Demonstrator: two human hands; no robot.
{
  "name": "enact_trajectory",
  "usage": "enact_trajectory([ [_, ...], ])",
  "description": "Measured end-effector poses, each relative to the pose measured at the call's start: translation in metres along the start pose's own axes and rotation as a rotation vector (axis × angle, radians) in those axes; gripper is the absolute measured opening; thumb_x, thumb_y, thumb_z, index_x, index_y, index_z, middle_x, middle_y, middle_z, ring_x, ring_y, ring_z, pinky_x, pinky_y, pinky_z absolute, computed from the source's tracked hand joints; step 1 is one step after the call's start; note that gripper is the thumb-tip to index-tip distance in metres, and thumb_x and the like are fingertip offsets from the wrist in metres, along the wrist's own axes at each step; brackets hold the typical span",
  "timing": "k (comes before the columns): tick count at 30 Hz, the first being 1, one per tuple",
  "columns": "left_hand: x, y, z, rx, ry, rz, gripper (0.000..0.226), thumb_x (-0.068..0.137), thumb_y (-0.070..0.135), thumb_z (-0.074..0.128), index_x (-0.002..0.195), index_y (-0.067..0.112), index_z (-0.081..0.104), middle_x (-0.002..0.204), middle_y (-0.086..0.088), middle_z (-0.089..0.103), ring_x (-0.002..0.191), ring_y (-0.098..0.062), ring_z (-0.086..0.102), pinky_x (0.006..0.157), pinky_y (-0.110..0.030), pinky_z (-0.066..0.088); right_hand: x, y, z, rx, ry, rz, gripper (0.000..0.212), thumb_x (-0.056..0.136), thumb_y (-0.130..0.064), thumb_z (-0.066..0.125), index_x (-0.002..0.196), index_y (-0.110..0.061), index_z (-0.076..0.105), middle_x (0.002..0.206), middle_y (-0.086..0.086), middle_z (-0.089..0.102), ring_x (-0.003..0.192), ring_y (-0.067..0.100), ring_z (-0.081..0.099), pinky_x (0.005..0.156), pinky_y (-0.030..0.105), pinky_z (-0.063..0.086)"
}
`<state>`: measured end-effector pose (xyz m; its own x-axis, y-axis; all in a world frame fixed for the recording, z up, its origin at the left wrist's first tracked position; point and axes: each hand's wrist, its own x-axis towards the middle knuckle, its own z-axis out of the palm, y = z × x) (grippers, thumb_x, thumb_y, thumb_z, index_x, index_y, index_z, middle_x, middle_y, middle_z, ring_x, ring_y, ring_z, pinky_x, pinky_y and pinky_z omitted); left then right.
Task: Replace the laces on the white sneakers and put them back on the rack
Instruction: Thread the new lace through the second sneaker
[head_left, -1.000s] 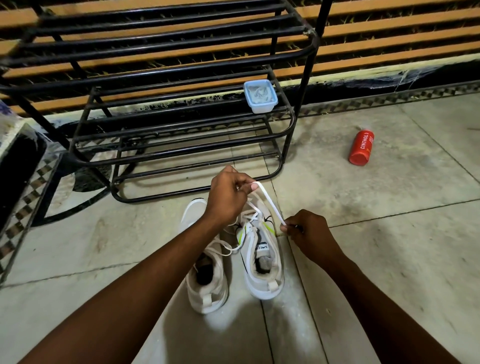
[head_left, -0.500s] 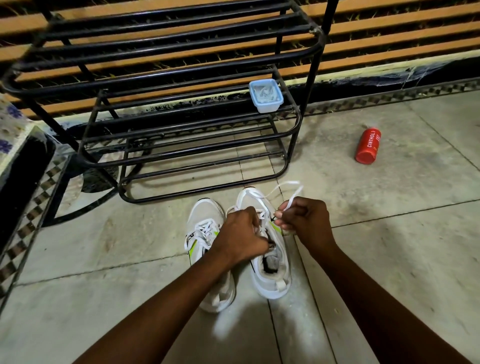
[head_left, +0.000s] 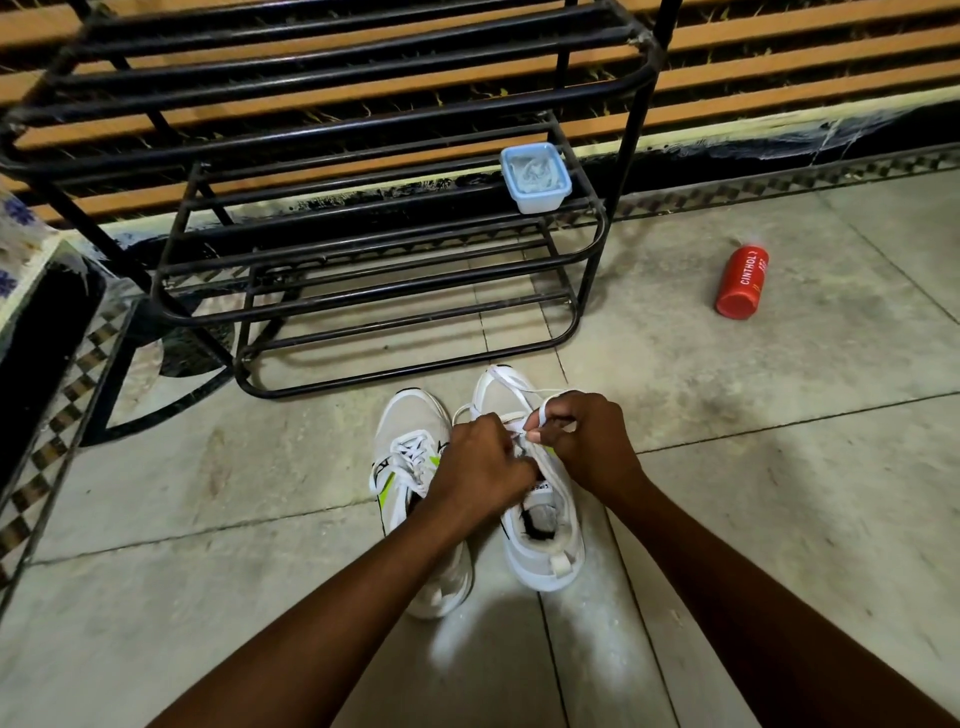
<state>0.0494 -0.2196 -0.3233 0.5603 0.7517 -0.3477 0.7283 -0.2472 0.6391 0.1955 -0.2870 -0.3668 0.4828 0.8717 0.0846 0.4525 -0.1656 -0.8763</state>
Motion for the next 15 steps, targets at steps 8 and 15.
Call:
enact_trajectory([
  [8, 0.014, -0.009, -0.016, -0.366, -0.028, -0.302, 0.019, 0.073, -0.002, 0.062, 0.092, -0.002, 0.068, 0.075, -0.026, 0.064, 0.059, -0.04, 0.069, 0.059, -0.043, 0.059, 0.014, -0.012, 0.005, -0.098, -0.128, -0.086, 0.019, 0.073, 0.008, 0.068, 0.059, -0.005, 0.064, 0.065, 0.005, 0.071, 0.077, 0.005, 0.074, 0.07, 0.029, 0.058],
  [15, 0.014, -0.011, -0.017, -0.438, -0.049, -0.322, 0.026, 0.089, -0.015, 0.056, 0.079, 0.008, 0.062, 0.069, -0.013, 0.058, 0.047, -0.023, 0.06, 0.051, -0.042, 0.06, 0.015, -0.019, 0.013, -0.094, -0.1, -0.024, 0.017, 0.073, 0.006, 0.066, 0.061, -0.003, 0.058, 0.056, 0.013, 0.062, 0.059, -0.007, 0.067, 0.064, 0.026, 0.056],
])
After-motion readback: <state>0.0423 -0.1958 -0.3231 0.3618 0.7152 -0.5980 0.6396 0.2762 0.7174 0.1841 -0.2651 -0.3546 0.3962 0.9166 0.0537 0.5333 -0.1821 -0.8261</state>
